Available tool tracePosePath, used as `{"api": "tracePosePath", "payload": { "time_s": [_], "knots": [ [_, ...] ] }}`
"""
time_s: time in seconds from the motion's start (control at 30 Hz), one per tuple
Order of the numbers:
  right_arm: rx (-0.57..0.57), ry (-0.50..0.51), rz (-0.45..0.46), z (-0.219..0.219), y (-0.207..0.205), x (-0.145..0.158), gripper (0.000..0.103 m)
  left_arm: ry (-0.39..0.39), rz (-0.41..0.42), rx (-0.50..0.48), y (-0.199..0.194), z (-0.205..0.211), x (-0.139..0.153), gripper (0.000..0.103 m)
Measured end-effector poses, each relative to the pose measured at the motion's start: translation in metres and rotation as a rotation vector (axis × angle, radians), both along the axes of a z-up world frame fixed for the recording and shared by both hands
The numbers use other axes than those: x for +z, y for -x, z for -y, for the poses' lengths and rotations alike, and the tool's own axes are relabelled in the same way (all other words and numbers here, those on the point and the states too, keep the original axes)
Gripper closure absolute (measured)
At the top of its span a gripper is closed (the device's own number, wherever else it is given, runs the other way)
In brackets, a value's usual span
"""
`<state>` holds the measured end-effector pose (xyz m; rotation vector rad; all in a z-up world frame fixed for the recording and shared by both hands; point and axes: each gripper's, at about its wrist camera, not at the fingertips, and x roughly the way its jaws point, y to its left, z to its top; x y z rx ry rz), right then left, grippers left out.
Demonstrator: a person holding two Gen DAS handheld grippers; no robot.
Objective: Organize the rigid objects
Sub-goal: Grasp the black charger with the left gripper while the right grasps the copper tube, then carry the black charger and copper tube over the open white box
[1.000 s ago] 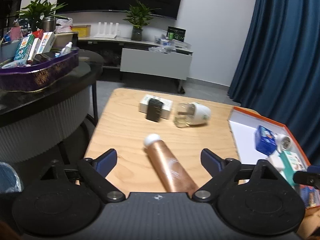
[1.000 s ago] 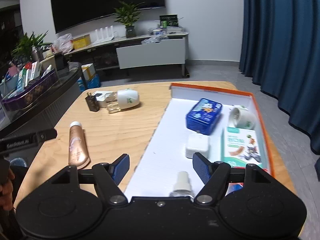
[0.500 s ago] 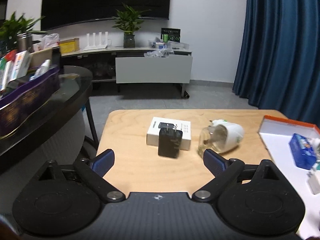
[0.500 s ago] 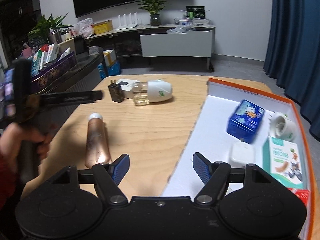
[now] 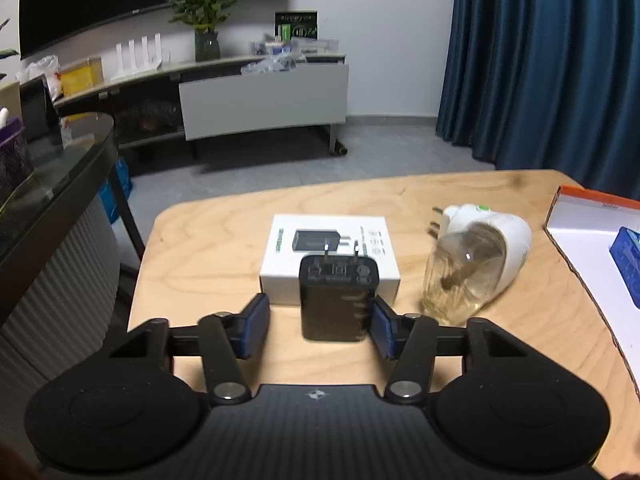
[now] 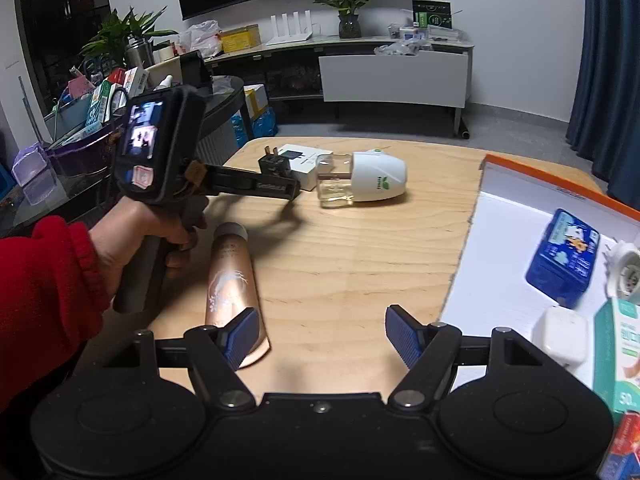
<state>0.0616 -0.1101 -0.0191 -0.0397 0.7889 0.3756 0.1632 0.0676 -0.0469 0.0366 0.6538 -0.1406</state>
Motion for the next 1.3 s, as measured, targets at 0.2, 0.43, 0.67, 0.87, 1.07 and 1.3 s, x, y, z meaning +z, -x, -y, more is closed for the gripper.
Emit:
{"api": "tracePosePath", "payload": {
  "time_s": [0.2, 0.43, 0.67, 0.87, 1.07, 1.3],
  "knots": [
    [0.042, -0.018, -0.03, -0.019, -0.013, -0.006, 0.02, 0.031, 0.033, -0.017, 0.013, -0.005, 0.007, 0.067],
    [0.136, -0.004, -0.05, -0.06, -0.037, -0.017, 0.02, 0.078, 0.058, 0.048, 0.044, -0.03, 0.029, 0.067],
    [0.169, 0.036, -0.071, -0.098, -0.065, -0.036, 0.03, 0.121, 0.06, 0.127, 0.079, -0.049, 0.04, 0.067],
    [0.147, 0.091, -0.014, -0.108, -0.058, -0.039, 0.058, 0.133, 0.051, 0.148, 0.093, -0.047, 0.042, 0.067],
    [0.068, 0.032, 0.043, -0.077, -0.036, -0.014, 0.059, 0.164, 0.065, 0.138, 0.11, -0.037, 0.05, 0.067],
    [-0.051, -0.057, 0.131, -0.02, -0.003, 0.03, 0.059, 0.169, 0.111, 0.077, 0.129, -0.002, 0.07, 0.067]
  ]
}}
